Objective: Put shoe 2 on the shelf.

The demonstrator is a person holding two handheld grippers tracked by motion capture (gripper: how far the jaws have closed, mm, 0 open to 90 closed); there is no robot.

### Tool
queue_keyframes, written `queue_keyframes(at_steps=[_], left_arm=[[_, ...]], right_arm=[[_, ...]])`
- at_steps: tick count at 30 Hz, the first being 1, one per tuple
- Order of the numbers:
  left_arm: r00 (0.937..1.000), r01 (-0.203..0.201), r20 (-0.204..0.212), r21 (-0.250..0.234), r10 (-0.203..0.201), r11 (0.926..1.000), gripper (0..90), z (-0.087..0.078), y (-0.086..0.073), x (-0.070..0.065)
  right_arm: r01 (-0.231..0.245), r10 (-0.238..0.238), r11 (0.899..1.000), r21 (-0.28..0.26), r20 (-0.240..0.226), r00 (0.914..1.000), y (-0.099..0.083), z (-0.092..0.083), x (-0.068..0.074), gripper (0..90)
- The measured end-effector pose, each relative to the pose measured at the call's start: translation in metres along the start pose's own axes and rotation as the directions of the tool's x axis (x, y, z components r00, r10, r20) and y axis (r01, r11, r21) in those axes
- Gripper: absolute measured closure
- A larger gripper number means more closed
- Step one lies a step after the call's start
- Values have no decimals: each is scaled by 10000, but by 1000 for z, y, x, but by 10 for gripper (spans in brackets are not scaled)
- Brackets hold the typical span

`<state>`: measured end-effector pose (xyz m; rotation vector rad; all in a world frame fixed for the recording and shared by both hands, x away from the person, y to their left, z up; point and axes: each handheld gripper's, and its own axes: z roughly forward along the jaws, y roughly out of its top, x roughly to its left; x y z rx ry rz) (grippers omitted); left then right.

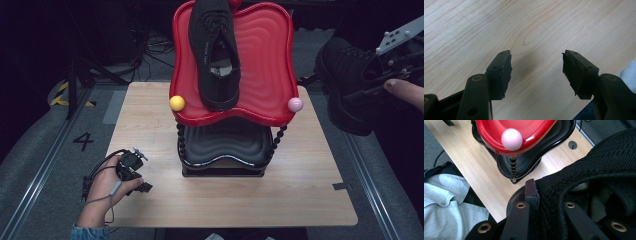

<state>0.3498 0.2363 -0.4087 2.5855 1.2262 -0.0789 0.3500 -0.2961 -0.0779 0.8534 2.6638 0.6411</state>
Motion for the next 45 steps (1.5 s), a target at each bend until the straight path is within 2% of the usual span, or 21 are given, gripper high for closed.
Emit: queue_keyframes(at_steps=[3,6,9,13,14,19,21,35,37,42,45], left_arm=[[10000,66,7,12,-66,10000,407,0,3,1],[10000,-55,-14,-64,55,10000,408,-1,6,1],[9997,-91,210,-61,92,9999,407,0,7,0],[9995,-133,290,-64,135,9999,406,-2,8,0],[9996,-198,188,-111,200,9997,406,-2,8,0],[9981,-284,538,-138,291,9995,406,-2,7,-1],[9983,-253,514,-143,260,9996,406,-2,6,-2],[9994,60,335,-144,-55,9999,394,-6,-12,0],[9996,174,246,-208,-169,9996,395,-7,-17,0],[9991,231,346,-106,-228,9997,391,-6,-20,-2],[9994,231,268,-92,-229,9997,390,-5,-21,-3]], right_arm=[[118,-117,9999,-95,110,9999,8,-7,7,832],[148,-146,9998,-95,221,9996,13,-12,11,832],[260,-255,9996,-121,385,9989,20,-20,16,833],[282,-276,9995,-124,488,9984,27,-26,20,833],[323,-315,9994,-156,489,9983,30,-28,23,833],[601,-586,9979,-237,606,9964,44,-35,31,833],[734,-718,9970,-232,638,9954,52,-37,33,833],[1695,-1669,9848,-372,657,9838,100,-33,51,833],[1960,-1929,9796,-453,656,9790,111,-32,57,833],[2175,-2148,9748,-497,540,9752,123,-28,62,833],[2231,-2206,9735,-513,492,9741,128,-26,64,832]])
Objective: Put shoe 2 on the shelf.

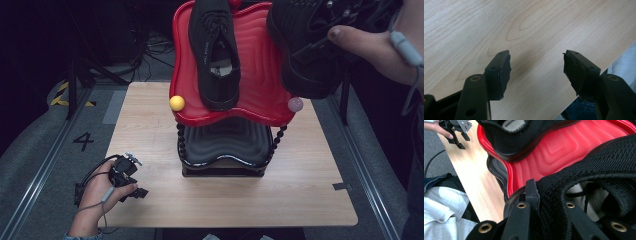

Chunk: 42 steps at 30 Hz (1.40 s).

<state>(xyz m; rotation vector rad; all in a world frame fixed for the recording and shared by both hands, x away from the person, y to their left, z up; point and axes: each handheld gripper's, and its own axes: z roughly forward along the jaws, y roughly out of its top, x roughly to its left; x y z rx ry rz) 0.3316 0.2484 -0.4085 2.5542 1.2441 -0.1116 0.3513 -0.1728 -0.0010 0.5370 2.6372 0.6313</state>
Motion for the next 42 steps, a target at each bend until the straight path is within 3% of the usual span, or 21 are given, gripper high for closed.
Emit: queue_keyframes(at_steps=[5,19,32,42], left_arm=[[9999,-23,-103,-7,23,10000,391,-1,-2,0],[10000,-25,90,48,25,10000,385,1,-2,0],[10000,-87,24,85,87,9999,385,1,-2,1],[10000,-76,22,128,75,9999,385,2,-2,0]], right_arm=[[154,-154,9999,-19,53,9999,10,6,2,833],[408,-407,9992,-56,153,9991,31,31,9,829],[1186,-1183,9929,-89,288,9926,37,56,19,831],[858,-853,9959,285,-190,9962,32,75,17,820]])
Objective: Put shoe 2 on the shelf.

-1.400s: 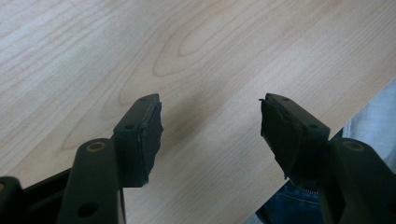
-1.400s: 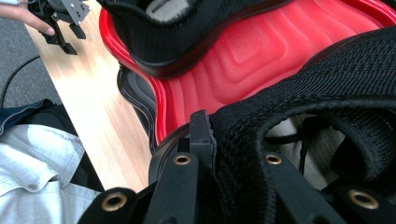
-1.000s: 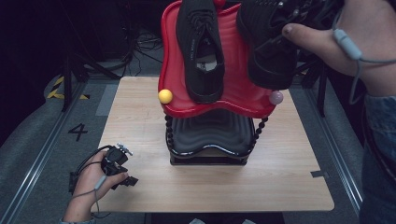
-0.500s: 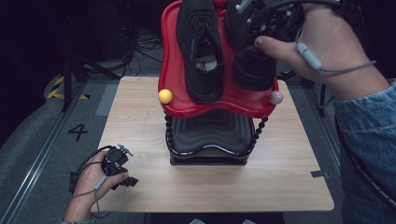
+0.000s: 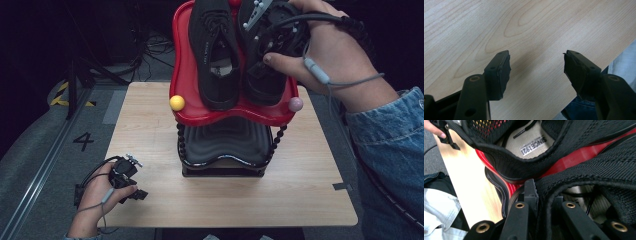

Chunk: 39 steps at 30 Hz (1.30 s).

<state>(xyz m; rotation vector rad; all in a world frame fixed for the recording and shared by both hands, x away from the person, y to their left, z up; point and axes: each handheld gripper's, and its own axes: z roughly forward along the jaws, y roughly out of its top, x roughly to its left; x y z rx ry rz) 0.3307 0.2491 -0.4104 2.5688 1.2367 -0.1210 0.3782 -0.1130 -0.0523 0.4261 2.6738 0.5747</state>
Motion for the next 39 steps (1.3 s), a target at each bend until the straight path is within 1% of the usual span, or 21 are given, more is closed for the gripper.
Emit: queue_keyframes(at_steps=[7,8,11,12,13,16,18,21,23,24,25,27,28,29,30,32,33,35,37,39], left_arm=[[10000,1,-37,17,-1,10000,385,1,0,0],[10000,20,72,12,-20,10000,385,1,0,0],[10000,-3,24,-6,3,10000,383,1,0,1],[10000,-23,-62,9,23,10000,383,1,0,1],[10000,22,25,41,-22,10000,382,1,0,0],[10000,-34,-15,-5,34,10000,381,1,1,0],[10000,4,37,-10,-4,10000,381,1,0,0],[10000,-23,-31,-9,23,10000,382,1,1,1],[10000,-31,46,21,30,10000,382,2,1,1],[9999,-18,136,6,18,10000,382,2,1,1],[10000,-61,-30,-22,61,10000,382,1,1,1],[10000,-23,-24,-11,23,10000,382,1,1,1],[10000,-23,-24,-11,23,10000,382,1,1,1],[10000,-24,-15,-11,24,10000,382,1,0,1],[10000,-22,-32,-21,22,10000,382,1,0,1],[9999,31,111,50,-32,10000,382,2,-2,1],[10000,41,33,64,-41,10000,382,2,-2,1],[10000,46,-41,19,-46,10000,382,1,-4,1],[9999,126,46,31,-126,9999,382,0,-6,0],[9999,145,-15,40,-145,9999,381,0,-7,0]], right_arm=[[6,-5,9996,269,-60,10000,-2,14,-1,825],[-1,3,9996,291,-52,10000,-2,15,-1,826],[66,-67,9989,473,29,10000,-2,20,-1,828],[54,-55,9988,490,35,10000,-1,21,-1,829],[38,-39,9988,482,14,10000,-1,21,-1,830],[-24,23,9986,522,16,10000,-1,23,-1,834],[-53,49,9982,598,65,10000,-1,26,-1,834],[-41,35,9978,661,85,10000,-2,29,-1,836],[-161,160,9980,614,23,9999,-2,29,-1,828],[-255,255,9980,587,11,9997,-2,29,-1,809],[-277,276,9981,549,19,9996,-3,28,-1,784],[-237,237,9988,419,2,9997,-4,27,-1,724],[-237,237,9988,419,2,9997,-4,27,-1,724],[-346,347,9990,280,-2,9994,-5,25,-1,684],[-543,544,9984,146,-57,9985,-6,22,-1,677],[-637,637,9980,-18,-51,9980,-8,19,-2,631],[-734,734,9973,-76,-113,9972,-8,17,-2,617],[-766,763,9969,-180,-152,9970,-9,14,-2,590],[-821,817,9960,-351,-114,9966,-9,9,-2,540],[-1110,1103,9920,-598,-156,9938,-11,3,-3,494]])
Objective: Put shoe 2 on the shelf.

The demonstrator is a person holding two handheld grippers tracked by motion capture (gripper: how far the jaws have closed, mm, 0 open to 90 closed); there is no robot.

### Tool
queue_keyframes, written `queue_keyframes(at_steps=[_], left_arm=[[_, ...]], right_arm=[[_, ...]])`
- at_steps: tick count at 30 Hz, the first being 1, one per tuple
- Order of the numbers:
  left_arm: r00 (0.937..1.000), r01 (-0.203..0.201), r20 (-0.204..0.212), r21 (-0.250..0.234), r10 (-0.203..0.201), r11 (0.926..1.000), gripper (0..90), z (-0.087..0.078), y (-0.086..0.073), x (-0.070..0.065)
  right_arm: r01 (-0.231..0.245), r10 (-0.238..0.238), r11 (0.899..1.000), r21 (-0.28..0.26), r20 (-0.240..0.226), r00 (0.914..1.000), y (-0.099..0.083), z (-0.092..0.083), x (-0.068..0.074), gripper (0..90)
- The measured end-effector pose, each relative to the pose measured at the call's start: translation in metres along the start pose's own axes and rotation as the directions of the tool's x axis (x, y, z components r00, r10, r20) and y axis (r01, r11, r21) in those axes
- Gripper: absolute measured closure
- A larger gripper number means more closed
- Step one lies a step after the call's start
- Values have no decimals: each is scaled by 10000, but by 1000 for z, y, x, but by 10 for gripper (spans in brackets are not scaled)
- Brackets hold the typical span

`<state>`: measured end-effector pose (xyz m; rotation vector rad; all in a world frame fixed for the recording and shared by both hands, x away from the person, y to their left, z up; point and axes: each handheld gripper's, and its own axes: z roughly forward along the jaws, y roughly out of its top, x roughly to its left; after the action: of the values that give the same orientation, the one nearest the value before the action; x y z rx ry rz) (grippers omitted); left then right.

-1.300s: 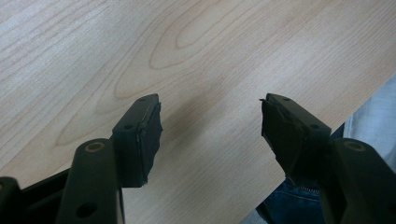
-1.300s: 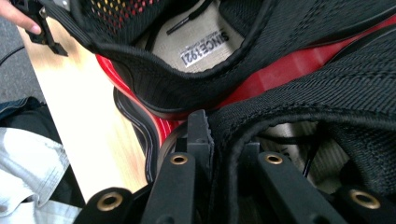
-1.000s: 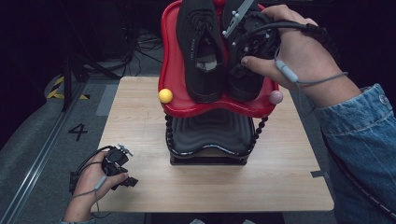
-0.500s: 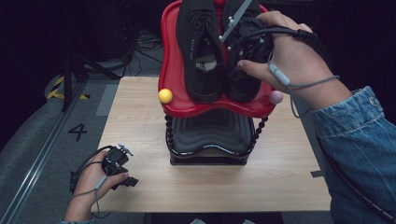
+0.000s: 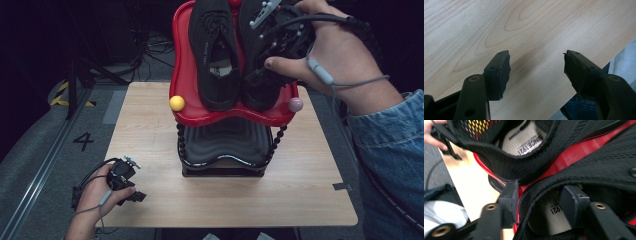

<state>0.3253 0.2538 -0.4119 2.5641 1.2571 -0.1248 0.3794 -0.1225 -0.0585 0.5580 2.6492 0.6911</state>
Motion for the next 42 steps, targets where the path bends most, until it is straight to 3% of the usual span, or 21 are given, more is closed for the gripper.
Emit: queue_keyframes(at_steps=[14,21,25,28,29,30,33,35,42], left_arm=[[10000,60,-36,41,-60,10000,379,0,-1,0],[10000,-8,-35,74,8,10000,379,2,1,1],[9999,-31,-99,25,31,10000,378,1,3,1],[10000,-16,-38,62,16,10000,378,2,3,1],[10000,-16,-38,62,16,10000,378,2,3,1],[10000,-1,-57,80,2,10000,379,2,4,0],[9999,-20,-111,110,21,9999,378,3,5,0],[9999,-34,-157,99,35,9999,378,3,4,0],[9999,3,-105,81,-2,10000,377,2,3,1]], right_arm=[[-233,230,9908,-1334,-39,9997,-20,-45,2,402],[-302,342,9869,-1586,222,9992,-41,-62,2,385],[-638,700,9840,-1665,315,9970,-73,-69,1,384],[-991,1057,9814,-1643,316,9939,-97,-66,-2,384],[-991,1057,9814,-1643,316,9939,-97,-66,-2,384],[-1276,1332,9775,-1678,221,9908,-117,-61,-5,383],[-1662,1708,9746,-1503,184,9851,-141,-51,-8,383],[-1785,1821,9729,-1472,114,9832,-150,-47,-10,382],[-2734,2739,9567,-995,-82,9617,-213,0,-17,376]])
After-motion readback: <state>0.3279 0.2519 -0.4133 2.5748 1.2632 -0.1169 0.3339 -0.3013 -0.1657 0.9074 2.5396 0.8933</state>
